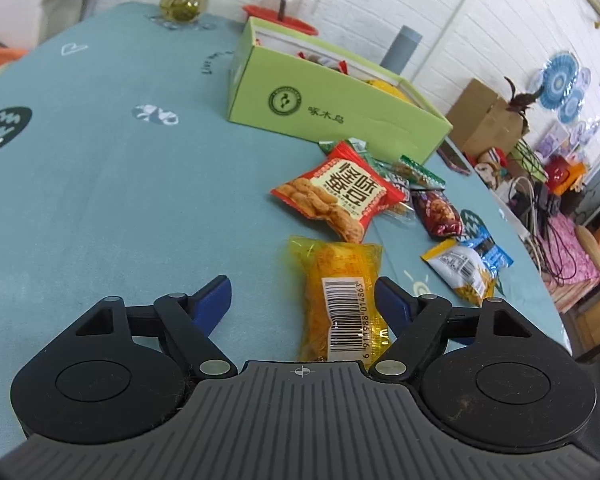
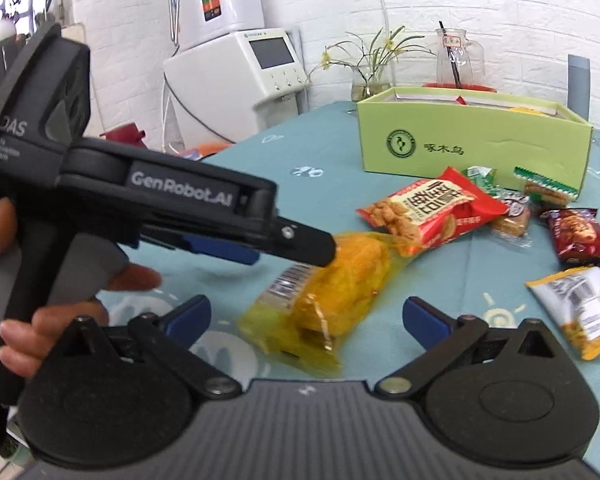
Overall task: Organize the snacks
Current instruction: 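Grasp the yellow bread bag with the left gripper, then lift the yellow bread bag into the lime-green box and release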
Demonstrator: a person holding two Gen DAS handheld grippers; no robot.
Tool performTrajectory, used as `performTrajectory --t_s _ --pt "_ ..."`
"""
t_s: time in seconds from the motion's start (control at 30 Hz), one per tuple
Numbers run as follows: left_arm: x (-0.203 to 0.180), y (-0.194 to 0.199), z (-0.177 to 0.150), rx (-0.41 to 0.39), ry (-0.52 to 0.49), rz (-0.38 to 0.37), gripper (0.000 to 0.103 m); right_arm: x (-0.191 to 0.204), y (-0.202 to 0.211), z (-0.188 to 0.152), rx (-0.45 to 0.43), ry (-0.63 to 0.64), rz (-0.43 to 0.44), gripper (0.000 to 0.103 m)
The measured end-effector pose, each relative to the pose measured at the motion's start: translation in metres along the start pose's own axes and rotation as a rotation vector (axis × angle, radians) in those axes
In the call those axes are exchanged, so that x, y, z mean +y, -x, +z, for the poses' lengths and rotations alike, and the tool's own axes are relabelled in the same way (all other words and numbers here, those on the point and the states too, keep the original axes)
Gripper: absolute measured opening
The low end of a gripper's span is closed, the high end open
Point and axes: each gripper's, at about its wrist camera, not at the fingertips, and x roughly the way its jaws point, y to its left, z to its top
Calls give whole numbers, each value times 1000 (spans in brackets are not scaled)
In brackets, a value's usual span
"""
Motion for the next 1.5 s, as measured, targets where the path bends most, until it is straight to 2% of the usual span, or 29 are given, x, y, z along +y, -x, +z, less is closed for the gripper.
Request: performTrajectory --t_s 0.13,0.27,0.37,0.57,0.77,0.93,1.0,1.07,1.1,1.13,1.2,1.27,1.4,1.5 --pt "-6 -1 -3 14 -35 -4 64 11 -14 2 16 29 -62 102" --pt "-14 4 -9 20 -87 -25 63 17 -1 -5 15 53 -87 102" --pt "-15 4 -10 28 -100 -59 63 16 3 -4 13 65 -90 102" --pt "-10 -11 2 48 -105 -52 60 8 -13 7 29 68 -89 102" --pt "-10 -21 6 68 -113 -84 60 2 -15 9 30 59 -84 101" --pt "-11 -28 1 93 -156 -95 57 6 -20 8 56 121 -86 101" --pt "-13 -28 0 87 -184 -88 57 4 -25 6 68 109 -80 101" --pt "-13 -29 0 87 -185 -89 52 0 -31 4 81 79 -49 97" --pt "-13 -30 0 85 -191 -90 44 0 -33 2 65 71 -37 91" --pt "-13 -31 -1 96 -188 -110 19 3 -32 2 58 86 -34 84" --pt "-9 -28 -1 91 -125 -115 17 8 -30 5 62 96 -40 82" --pt "-9 -21 3 78 -106 -125 17 8 -25 11 47 98 -25 82" --pt "-17 -8 23 17 -111 -137 17 1 -17 37 -19 94 -19 82" --pt "-28 -7 53 -32 -135 -132 18 -4 -21 62 -58 156 -51 83"
